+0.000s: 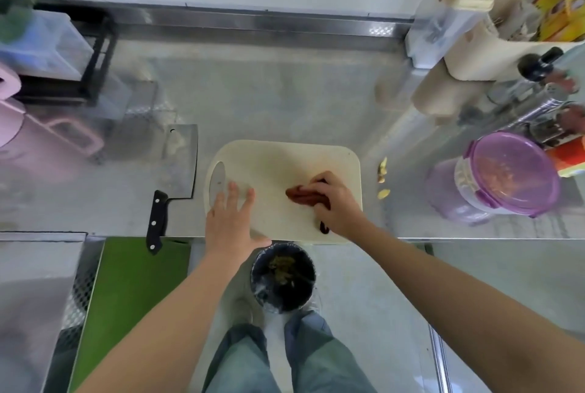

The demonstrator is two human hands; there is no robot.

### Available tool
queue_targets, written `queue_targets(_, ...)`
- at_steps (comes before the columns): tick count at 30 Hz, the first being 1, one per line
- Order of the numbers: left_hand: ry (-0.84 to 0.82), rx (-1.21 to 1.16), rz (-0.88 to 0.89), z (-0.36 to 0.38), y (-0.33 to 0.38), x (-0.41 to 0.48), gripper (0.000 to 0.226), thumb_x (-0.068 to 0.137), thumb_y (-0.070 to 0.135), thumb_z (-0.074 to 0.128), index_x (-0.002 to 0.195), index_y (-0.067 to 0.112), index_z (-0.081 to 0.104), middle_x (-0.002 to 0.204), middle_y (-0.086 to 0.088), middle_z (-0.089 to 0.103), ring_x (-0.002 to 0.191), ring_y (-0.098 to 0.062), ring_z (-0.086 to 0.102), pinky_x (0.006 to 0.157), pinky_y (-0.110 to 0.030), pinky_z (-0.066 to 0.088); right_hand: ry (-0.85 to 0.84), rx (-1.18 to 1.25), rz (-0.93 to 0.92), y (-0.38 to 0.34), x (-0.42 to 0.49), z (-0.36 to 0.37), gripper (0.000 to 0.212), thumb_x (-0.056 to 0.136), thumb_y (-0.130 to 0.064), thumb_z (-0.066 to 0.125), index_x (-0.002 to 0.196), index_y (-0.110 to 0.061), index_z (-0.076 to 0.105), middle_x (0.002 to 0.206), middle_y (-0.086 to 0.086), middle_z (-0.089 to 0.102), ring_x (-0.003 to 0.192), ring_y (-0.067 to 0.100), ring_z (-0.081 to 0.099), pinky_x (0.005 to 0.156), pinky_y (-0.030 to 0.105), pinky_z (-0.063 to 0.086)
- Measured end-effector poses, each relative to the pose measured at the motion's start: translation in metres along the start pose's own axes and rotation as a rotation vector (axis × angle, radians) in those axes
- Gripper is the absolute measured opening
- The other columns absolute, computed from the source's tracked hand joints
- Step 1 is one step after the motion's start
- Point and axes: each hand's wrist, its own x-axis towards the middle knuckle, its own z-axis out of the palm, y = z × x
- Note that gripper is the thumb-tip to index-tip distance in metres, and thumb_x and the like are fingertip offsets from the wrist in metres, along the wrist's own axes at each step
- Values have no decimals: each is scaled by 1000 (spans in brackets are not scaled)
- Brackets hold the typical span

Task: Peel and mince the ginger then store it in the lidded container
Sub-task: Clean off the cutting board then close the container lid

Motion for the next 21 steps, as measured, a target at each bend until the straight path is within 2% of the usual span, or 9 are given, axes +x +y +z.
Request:
queue_targets(2, 1, -2, -1, -1, 0, 0, 114, 67, 69, 69, 152, 30, 4, 161, -9, -6, 147, -34, 6, 114, -44, 24, 177, -65, 85, 10, 25, -16, 51, 68, -3, 46, 115, -4, 67, 113, 13, 52, 109, 30, 48, 99, 32, 38)
queue_targets(3, -1, -4, -3, -1, 0, -1, 114, 67, 68, 70, 152, 30, 4, 161, -9, -6, 147, -34, 5, 114, -44, 24, 192, -119, 121, 16, 34, -21, 51, 71, 0, 47, 119, -4, 65, 116, 15, 51, 112, 34, 46, 101, 35, 37)
queue_targets(5, -1, -1, -3, 0, 0, 0, 114, 67, 69, 69, 152, 30, 4, 161, -9, -6, 147, -35, 6, 114, -44, 24, 106, -206, 157, 22, 37, -18, 50, 76, 7, 51, 123, -5, 63, 124, 15, 49, 114, 36, 43, 100, 32, 34)
queue_targets(8, 7, 7, -2, 2, -1, 1, 114, 67, 69, 69, 152, 30, 3, 161, -9, -6, 146, -35, 7, 114, -43, 24, 29, -176, 77, 19, 11, 3, 46, 74, 6, 56, 119, -3, 66, 121, 14, 53, 108, 35, 47, 93, 24, 31)
queue_targets(13, 20, -40, 6, 3, -2, -2, 112, 70, 66, 69, 153, 29, 3, 161, -9, -8, 147, -35, 3, 116, -44, 21, -251, -34, -38, -10, -44, 21, 46, 70, -7, 47, 110, -8, 71, 111, 4, 56, 105, 22, 50, 96, 27, 40)
queue_targets(14, 31, -54, 9, 4, -2, -3, 112, 71, 65, 70, 153, 28, 4, 161, -10, -10, 147, -35, 2, 117, -44, 19, -222, -6, -22, -12, -45, 18, 46, 70, -7, 46, 109, -9, 71, 109, 3, 55, 105, 19, 51, 95, 25, 41)
queue_targets(16, 89, -51, 14, 6, -2, -9, 109, 72, 62, 71, 153, 23, 9, 160, -12, -5, 146, -37, 4, 118, -45, 19, -15, 35, 61, -7, -34, 5, 46, 69, -8, 46, 108, -9, 71, 106, 1, 53, 102, 18, 52, 93, 24, 43)
queue_targets(18, 176, -43, 7, 9, -1, -16, 96, 74, 59, 70, 148, 20, 24, 155, -14, 16, 141, -36, 17, 113, -45, 26, 199, -25, 176, 6, -15, -12, 45, 72, -5, 49, 111, -7, 69, 107, 4, 51, 104, 23, 51, 94, 31, 44)
queue_targets(21, 193, -120, 15, 13, -5, -21, 77, 80, 52, 69, 143, 19, 38, 146, -10, 35, 132, -30, 31, 107, -41, 36, 265, -177, 300, 18, -12, -8, 45, 76, 5, 54, 119, -3, 65, 116, 15, 50, 108, 32, 45, 97, 37, 41)
